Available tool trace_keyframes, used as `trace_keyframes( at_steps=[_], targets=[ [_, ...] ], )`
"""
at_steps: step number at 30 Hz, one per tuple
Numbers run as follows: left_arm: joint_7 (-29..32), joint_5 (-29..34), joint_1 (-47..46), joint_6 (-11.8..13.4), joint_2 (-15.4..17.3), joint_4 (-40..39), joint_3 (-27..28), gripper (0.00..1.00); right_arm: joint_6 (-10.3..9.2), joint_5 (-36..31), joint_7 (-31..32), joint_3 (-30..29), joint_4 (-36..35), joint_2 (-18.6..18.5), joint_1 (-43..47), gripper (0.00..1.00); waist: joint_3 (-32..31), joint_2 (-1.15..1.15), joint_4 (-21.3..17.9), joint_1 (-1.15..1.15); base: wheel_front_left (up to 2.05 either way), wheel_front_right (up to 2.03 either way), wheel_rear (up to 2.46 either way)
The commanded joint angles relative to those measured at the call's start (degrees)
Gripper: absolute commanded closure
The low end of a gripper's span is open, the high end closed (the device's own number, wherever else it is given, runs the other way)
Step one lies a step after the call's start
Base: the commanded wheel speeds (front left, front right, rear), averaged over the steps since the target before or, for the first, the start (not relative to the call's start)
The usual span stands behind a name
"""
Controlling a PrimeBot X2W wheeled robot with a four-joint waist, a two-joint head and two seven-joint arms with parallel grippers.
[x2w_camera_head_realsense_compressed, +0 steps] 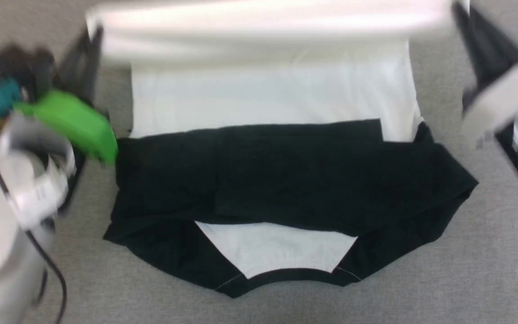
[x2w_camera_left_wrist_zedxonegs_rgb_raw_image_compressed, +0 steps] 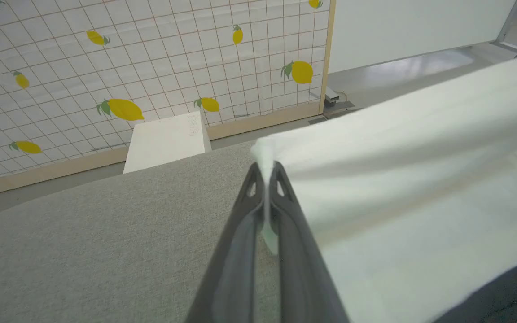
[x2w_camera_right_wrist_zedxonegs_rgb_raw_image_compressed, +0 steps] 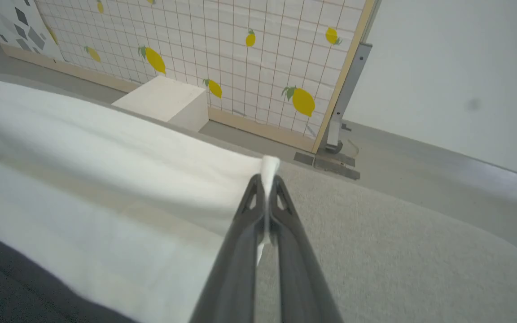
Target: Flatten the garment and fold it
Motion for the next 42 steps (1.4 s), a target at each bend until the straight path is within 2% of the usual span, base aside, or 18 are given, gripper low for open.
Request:
trace_keyframes(
  at_steps=[1, 7, 14, 22, 28, 29, 30, 31, 36, 42],
  targets=[
    [-0.4, -1.0, 4.0, 1.0, 1.0, -1.9, 0.4, 1.00, -0.11, 0.7, 0.8, -1.4, -1.8, 0.3, 4.0, 1.00, -7.9, 0.00, 1.2, 0.01, 0.00, 0.00, 0.00],
    [-0.4, -6.1, 20.3, 3.6, 1.1, -9.1, 0.5, 1.00, -0.11, 1.0, 4.8, -7.4, -10.0, 2.9, 21.2, 1.00, -11.5, 0.00, 2.1, 0.01, 0.00, 0.00, 0.00],
    [-1.8, -10.7, 30.7, 3.3, 0.2, -9.7, -0.1, 1.00, -0.11, 0.2, 8.9, -11.7, -15.5, 7.1, 35.7, 1.00, -13.6, 0.00, 3.3, 0.01, 0.00, 0.00, 0.00],
    [-3.0, -12.7, 35.7, 1.6, -2.4, -5.2, -3.2, 1.00, -0.11, -2.2, 12.4, -14.3, -15.2, 11.3, 44.8, 1.00, -15.5, 0.00, 3.5, 0.01, 0.00, 0.00, 0.00],
    [-3.3, -12.4, 35.4, -0.4, -4.4, 1.4, -6.1, 1.00, -0.11, -2.9, 12.1, -13.5, -10.3, 14.8, 46.0, 1.00, -15.8, 0.00, 3.6, 0.01, 0.00, 0.00, 0.00],
    [-3.7, -12.5, 35.1, -0.6, -4.9, 2.5, -6.3, 0.89, -0.11, -3.0, 11.5, -13.4, -9.2, 15.1, 45.9, 0.96, -15.9, 0.00, 3.6, 0.01, 0.00, 0.00, 0.00],
    [-4.1, -12.2, 34.9, -0.6, -5.2, 3.4, -6.4, 0.51, -0.11, -3.1, 11.3, -13.2, -8.3, 15.3, 45.8, 0.63, -15.9, 0.00, 3.7, 0.01, 0.00, 0.00, 0.00],
    [-4.5, -12.1, 34.7, -0.5, -5.7, 4.5, -6.6, 0.00, -0.11, -3.0, 11.2, -12.9, -7.3, 15.5, 45.8, 0.00, -16.0, 0.00, 3.7, 0.01, 0.00, 0.00, 0.00],
    [-7.3, -12.7, 34.3, -0.5, -7.9, 6.9, -6.1, 0.00, -0.11, -1.3, 9.6, -14.1, -7.1, 16.8, 45.6, 0.00, -16.7, 0.00, 4.1, 0.01, 0.00, 0.00, 0.00],
    [-14.6, -12.4, 33.6, 1.3, -9.6, 5.2, -2.6, 0.00, -0.11, 1.7, 6.7, -17.7, -10.5, 18.1, 44.7, 0.00, -18.0, 0.00, 4.6, 0.01, 0.00, 0.00, 0.00]
  ],
)
